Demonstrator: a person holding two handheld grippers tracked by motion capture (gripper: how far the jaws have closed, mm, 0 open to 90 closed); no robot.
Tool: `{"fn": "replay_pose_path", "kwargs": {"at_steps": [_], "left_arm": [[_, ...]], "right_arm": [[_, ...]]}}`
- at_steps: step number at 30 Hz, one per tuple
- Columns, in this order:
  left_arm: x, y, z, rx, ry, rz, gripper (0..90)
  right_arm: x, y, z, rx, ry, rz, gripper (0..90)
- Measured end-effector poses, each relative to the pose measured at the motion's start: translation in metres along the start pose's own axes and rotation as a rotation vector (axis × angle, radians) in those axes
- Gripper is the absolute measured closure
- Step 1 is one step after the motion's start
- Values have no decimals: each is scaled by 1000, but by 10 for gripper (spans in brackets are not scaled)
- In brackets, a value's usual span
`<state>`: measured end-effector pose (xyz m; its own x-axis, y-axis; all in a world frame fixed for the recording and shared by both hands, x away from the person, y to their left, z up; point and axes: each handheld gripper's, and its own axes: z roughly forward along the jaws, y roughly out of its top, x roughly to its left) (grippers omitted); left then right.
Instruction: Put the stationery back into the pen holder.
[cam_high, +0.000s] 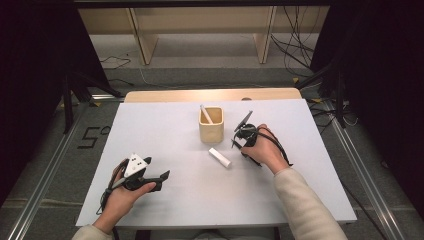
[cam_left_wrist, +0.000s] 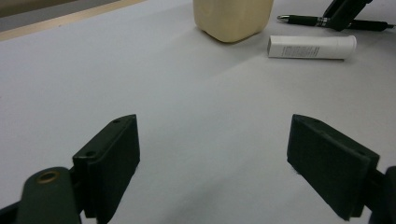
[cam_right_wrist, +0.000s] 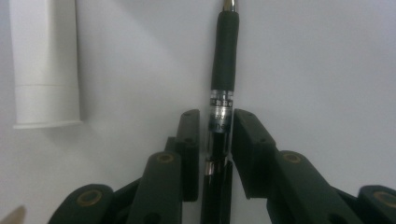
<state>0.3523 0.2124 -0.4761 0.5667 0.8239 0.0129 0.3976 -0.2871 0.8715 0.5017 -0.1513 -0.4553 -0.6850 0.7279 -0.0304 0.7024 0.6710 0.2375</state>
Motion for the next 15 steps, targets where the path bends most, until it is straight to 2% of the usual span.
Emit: {"fn": "replay_pose_path", "kwargs": {"at_steps": [15], "left_arm": [[0,0,-1,-2,1,0,169]], "right_arm": [[-3,0,0,3,20,14,754]]}}
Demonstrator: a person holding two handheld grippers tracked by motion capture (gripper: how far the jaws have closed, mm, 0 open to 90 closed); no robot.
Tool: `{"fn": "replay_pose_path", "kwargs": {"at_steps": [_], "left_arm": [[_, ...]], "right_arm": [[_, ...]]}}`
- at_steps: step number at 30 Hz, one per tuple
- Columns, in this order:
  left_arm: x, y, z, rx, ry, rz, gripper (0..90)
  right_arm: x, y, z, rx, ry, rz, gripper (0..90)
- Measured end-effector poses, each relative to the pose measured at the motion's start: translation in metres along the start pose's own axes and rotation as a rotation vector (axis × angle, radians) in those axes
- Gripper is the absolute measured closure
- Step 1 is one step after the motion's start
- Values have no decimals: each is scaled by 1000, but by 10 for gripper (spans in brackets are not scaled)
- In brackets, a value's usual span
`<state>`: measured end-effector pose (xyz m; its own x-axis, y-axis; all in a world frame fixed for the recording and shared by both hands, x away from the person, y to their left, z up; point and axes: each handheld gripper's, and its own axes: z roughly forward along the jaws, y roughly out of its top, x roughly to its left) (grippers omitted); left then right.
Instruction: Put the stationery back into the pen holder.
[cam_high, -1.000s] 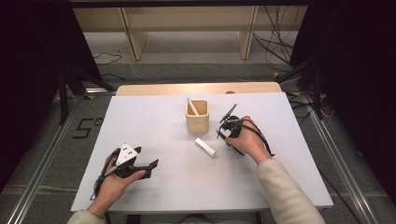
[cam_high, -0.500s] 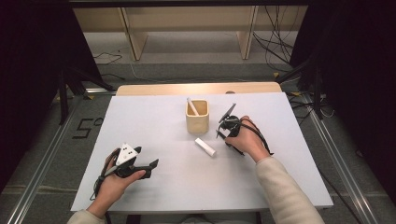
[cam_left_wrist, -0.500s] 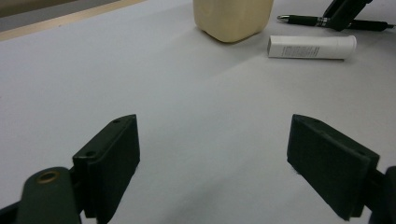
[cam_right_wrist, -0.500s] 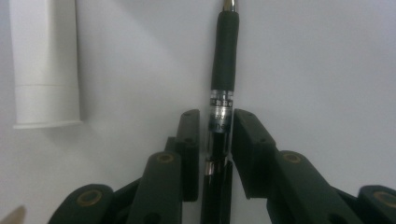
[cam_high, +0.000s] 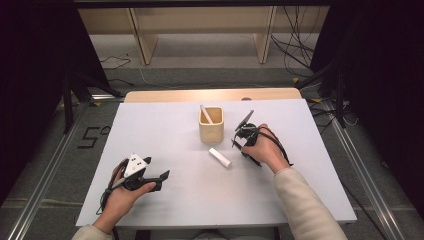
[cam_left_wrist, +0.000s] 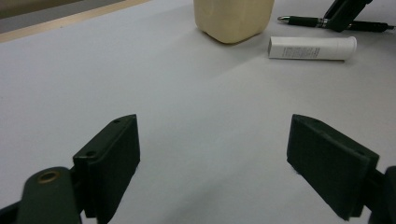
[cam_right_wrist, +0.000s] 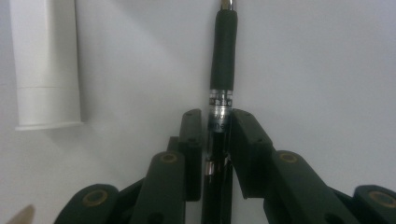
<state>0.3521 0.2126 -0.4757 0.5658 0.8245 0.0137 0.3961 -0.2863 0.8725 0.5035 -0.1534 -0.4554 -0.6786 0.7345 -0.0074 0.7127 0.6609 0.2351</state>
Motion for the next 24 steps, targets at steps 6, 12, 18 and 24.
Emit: {"fn": "replay_pose_path", "kwargs": {"at_steps": [6,12,18,24], "left_arm": [[0,0,0,-1,1,1,169],[0,0,0,-1,0,1,169],[0,0,0,0,0,1,169],[0,0,0,0,1,0,169]], "right_arm": [[-1,0,0,0,4,7,771],[-1,0,0,1,4,9,781],[-1,0,0,1,0,12,788],[-1,0,1,2,1,15,795]]}}
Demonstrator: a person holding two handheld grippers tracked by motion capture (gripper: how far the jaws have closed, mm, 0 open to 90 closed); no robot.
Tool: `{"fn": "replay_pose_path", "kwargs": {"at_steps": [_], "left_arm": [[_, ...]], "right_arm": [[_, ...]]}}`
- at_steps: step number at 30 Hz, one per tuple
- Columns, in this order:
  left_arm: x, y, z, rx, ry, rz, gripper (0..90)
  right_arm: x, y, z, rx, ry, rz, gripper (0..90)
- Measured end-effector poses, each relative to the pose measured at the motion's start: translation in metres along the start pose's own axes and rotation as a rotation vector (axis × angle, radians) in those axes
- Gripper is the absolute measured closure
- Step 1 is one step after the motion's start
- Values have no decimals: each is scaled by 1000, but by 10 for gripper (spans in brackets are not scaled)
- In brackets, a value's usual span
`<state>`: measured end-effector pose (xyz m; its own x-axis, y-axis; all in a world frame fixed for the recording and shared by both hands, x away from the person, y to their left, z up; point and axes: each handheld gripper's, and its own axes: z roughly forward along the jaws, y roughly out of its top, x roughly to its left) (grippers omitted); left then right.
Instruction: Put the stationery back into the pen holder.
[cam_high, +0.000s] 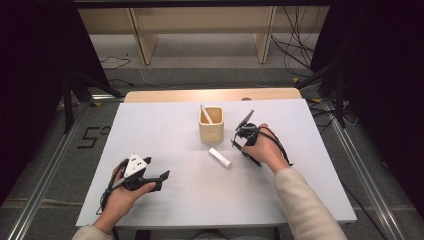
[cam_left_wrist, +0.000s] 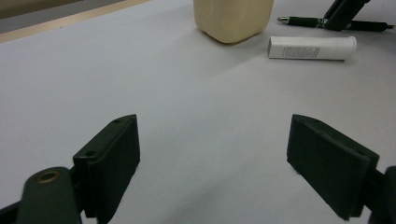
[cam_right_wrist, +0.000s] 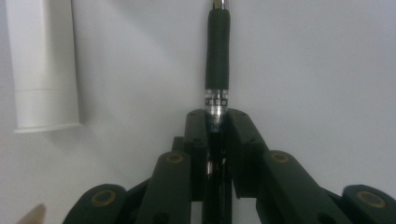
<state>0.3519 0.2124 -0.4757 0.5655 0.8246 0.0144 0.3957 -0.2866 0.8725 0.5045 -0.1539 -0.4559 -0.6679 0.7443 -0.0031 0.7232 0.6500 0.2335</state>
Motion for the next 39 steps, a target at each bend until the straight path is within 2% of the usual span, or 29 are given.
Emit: {"fn": "replay_pose_path", "kwargs": {"at_steps": [17,27,39], "left_arm": [[0,0,0,1,-1,1,169],[0,0,0,2,-3,-3,169],[0,0,0,2,-3,-5,170]], "right_arm": [[-1,-1,-1,-7,6,18,801],[-3,-7,-6,-58,32,49,802],[-10,-19,-21,-251,52,97,802]]}}
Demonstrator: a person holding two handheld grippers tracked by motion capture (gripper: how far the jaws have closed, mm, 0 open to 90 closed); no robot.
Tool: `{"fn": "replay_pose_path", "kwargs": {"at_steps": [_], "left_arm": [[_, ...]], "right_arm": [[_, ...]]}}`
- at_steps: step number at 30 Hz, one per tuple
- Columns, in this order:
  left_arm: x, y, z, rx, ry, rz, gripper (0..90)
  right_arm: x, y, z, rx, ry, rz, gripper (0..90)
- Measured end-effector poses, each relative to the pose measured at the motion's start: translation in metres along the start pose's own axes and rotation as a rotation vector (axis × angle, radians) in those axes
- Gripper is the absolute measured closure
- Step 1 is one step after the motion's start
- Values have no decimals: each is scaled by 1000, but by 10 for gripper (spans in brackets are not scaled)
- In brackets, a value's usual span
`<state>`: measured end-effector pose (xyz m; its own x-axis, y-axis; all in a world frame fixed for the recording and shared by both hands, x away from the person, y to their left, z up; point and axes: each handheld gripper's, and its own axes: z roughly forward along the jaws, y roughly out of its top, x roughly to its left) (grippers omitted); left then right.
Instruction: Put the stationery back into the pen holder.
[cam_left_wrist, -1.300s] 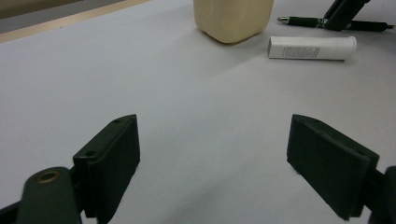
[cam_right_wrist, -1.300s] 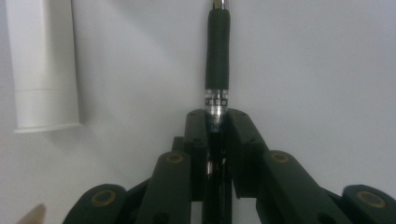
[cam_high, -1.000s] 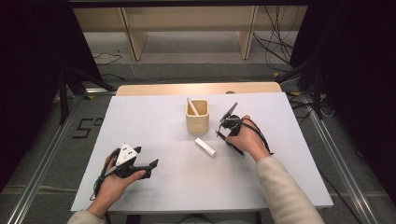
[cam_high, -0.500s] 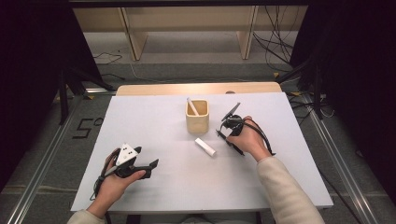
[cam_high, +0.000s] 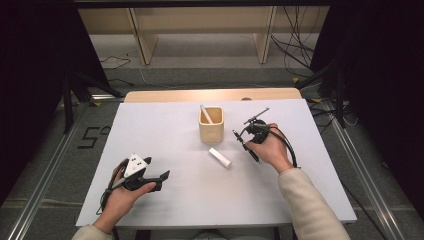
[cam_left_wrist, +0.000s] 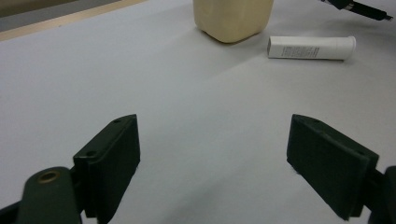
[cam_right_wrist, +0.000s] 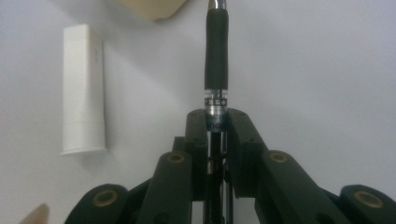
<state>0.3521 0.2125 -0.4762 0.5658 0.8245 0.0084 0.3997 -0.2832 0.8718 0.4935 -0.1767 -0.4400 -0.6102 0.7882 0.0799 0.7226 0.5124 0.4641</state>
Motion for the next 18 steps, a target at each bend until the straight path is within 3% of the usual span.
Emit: {"fn": "replay_pose_path", "kwargs": {"at_steps": [8,18], "left_arm": [[0,0,0,-1,1,4,170],[0,0,0,-2,1,3,171]], "right_arm": [[-4,-7,-5,-47,-2,15,801],[-7,-12,-9,-167,21,49,802]]}}
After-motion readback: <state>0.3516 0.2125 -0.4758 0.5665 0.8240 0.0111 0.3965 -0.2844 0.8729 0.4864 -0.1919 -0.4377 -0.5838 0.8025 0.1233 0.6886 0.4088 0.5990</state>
